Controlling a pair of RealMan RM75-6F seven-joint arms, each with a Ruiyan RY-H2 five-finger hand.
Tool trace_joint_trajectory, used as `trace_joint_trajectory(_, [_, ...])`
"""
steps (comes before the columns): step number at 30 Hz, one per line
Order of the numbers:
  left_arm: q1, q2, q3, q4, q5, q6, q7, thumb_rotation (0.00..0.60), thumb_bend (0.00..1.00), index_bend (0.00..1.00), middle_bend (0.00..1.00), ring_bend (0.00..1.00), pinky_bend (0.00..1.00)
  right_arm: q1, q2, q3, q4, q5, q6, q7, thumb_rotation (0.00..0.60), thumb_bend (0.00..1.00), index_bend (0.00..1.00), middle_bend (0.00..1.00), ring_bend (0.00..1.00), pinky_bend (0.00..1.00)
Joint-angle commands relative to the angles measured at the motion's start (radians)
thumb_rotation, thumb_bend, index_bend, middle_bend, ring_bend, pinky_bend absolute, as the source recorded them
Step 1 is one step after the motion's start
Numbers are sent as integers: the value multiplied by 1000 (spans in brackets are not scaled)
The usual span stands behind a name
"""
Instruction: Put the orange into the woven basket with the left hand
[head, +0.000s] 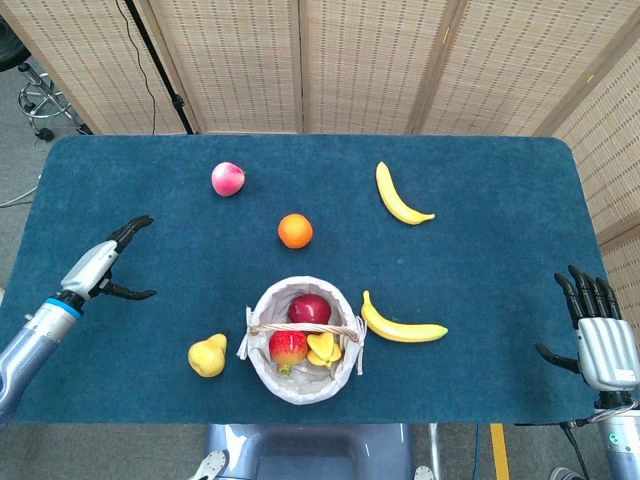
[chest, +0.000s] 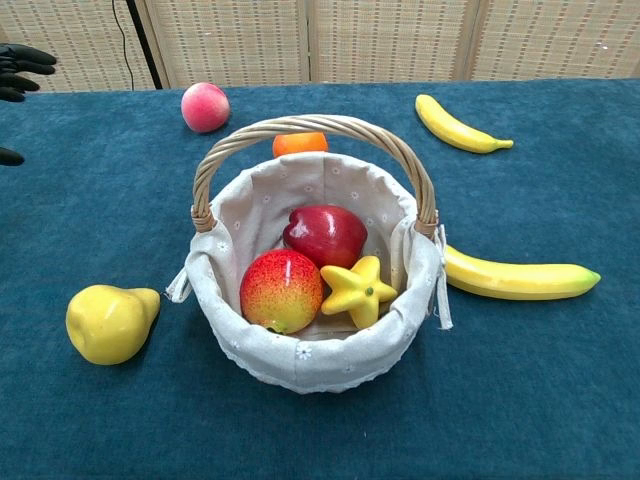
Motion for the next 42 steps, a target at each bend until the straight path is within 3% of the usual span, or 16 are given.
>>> trace_joint_trajectory(1, [-95,-68,-7,89,0,-118,-76,600,114,0,0,0,0,-1,2,0,0,-1,1,4,600,0,60,0,0,0])
trace_joint_trajectory(21, [-378,-311,-56,342,-63,-377,-73,600,144,0,0,0,0,2,5,-10,-12,-20,-1,4,600,0,60,0,0,0])
trace_joint_trajectory(42, [-567,-576,-37,654,-30,-480,-122,600,260,5,0,0,0,6,2,-12,-8,-15,-13,-5,600,0,60,0,0,0])
